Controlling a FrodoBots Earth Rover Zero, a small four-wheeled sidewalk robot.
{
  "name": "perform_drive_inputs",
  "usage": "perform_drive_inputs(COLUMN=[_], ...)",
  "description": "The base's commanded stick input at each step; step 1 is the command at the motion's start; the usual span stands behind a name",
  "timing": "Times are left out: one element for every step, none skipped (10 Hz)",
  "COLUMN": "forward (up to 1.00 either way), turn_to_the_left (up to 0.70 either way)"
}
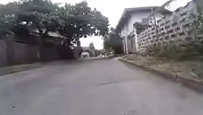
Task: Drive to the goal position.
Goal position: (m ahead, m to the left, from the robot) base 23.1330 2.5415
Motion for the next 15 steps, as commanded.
perform_drive_inputs(forward=[1.00,1.00,1.00,1.00,1.00,1.00,1.00,1.00,1.00,1.00,1.00,1.00,1.00,1.00,1.00], turn_to_the_left=[0.03,0.03,0.03,0.03,0.03,0.03,0.03,0.03,0.03,0.03,0.03,0.03,0.03,0.03,0.03])
